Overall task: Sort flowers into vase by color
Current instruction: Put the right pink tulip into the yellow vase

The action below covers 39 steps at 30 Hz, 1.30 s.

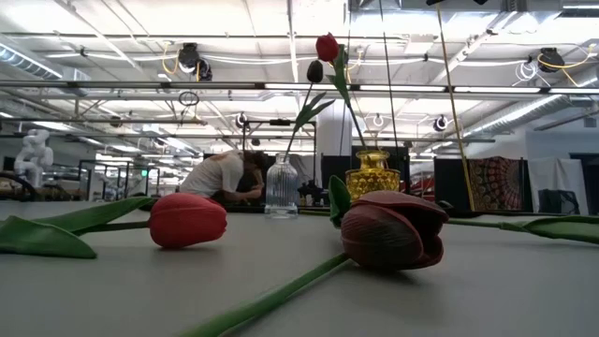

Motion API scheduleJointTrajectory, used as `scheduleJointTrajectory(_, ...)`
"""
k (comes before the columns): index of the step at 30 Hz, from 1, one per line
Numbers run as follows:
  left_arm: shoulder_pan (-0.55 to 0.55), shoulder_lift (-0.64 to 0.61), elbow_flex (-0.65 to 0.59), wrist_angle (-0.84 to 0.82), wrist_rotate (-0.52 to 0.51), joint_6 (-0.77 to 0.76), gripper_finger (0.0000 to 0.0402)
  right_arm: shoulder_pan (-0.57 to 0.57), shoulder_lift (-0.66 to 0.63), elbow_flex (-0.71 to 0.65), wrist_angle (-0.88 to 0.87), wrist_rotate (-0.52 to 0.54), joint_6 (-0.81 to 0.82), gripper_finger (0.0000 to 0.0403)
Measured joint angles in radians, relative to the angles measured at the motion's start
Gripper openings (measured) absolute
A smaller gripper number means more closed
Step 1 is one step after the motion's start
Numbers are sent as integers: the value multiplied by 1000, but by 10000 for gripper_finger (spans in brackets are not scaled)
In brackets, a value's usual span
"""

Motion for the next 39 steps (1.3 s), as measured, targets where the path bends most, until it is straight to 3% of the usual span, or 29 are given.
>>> scheduleJointTrajectory(6, 0, 0, 0, 0, 16, 40, 206, 0, 0, 0, 0, 0, 0, 187)
scheduleJointTrajectory(14, 0, 0, 0, 3, 17, -94, 206, 0, 0, 0, 0, 0, 0, 187)
scheduleJointTrajectory(23, 0, 0, 0, 201, 19, -229, 206, 0, 0, 0, 0, 0, 0, 187)
scheduleJointTrajectory(29, 0, 0, 0, 215, 18, -247, 206, 0, 0, 0, 0, 0, 0, 187)
scheduleJointTrajectory(39, 0, 41, 0, 356, -183, -136, 206, 0, 0, 0, 0, 0, 0, 187)
